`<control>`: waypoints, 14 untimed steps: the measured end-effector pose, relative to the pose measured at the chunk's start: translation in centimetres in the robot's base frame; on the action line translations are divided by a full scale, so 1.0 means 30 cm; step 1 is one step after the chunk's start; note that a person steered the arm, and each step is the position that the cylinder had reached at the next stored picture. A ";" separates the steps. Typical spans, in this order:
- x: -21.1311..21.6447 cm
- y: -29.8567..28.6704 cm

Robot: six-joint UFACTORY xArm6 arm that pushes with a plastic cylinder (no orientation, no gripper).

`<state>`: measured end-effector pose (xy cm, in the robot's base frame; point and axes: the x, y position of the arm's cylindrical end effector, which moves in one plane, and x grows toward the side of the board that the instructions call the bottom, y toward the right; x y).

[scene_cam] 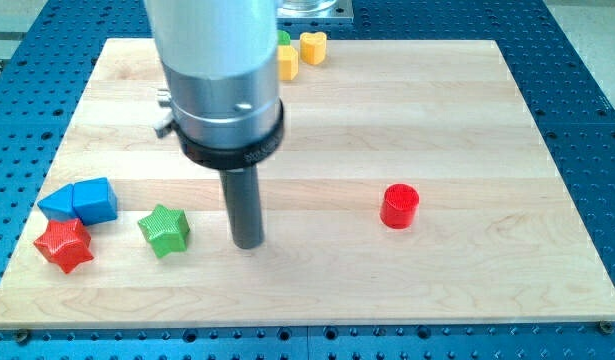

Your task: Move the red circle right to the green star

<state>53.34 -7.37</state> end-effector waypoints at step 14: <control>-0.299 0.838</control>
<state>44.38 17.77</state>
